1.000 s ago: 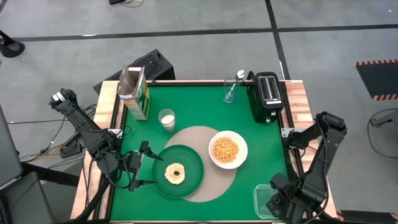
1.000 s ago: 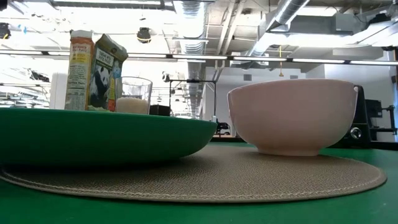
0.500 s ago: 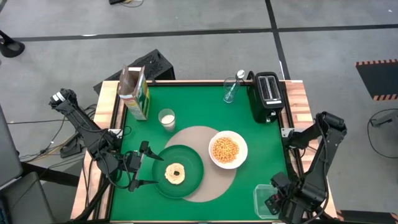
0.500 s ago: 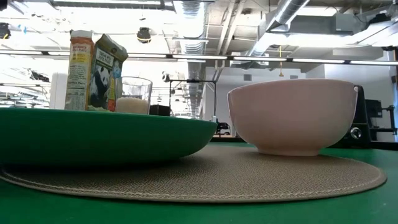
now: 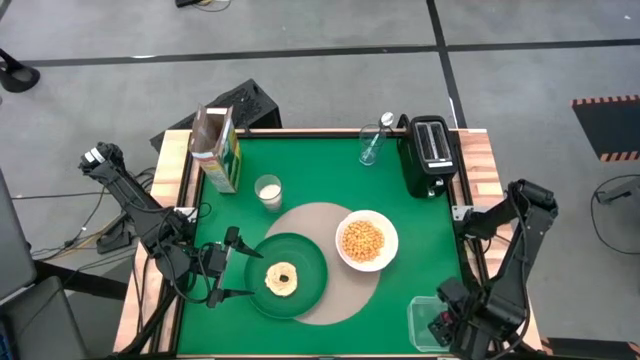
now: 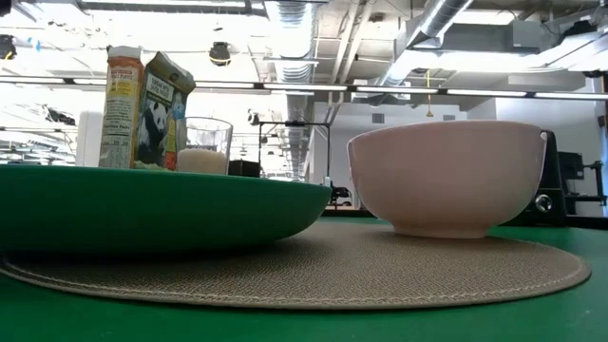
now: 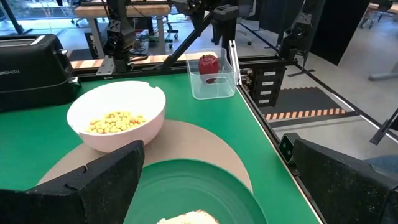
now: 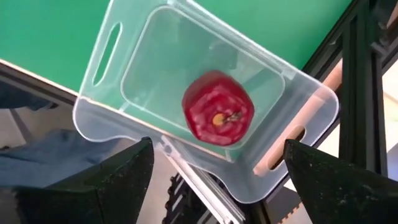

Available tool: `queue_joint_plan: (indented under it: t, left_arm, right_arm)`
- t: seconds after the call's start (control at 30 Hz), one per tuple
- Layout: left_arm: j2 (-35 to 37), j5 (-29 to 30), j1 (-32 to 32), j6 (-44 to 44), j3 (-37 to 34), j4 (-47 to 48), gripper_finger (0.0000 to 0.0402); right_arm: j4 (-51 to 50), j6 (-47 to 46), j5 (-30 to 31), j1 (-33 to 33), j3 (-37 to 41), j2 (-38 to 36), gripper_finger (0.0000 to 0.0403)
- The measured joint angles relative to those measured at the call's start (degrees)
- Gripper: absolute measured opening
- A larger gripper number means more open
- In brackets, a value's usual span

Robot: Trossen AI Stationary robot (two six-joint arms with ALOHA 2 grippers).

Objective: Arrange a breakfast setting
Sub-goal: Put the apple on the placemat

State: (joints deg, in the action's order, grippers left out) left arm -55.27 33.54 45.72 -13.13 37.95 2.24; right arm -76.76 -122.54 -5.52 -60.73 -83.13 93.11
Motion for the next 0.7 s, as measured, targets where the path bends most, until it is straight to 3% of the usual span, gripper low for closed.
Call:
queue_joint_plan:
  t: [0.43, 0.7]
  left_arm:
    - [0.0, 0.0, 0.0, 0.0, 0.0, 0.0, 0.0399]
    - [0.0, 0.0, 0.0, 0.0, 0.0, 0.0, 0.0399]
  right_arm:
    - [1.4, -3.4, 0.9, 0.0, 0.0, 0.0, 0.0375]
    - [4.3, -6.3, 0.8, -0.4, 5.1, 0.0, 0.0375]
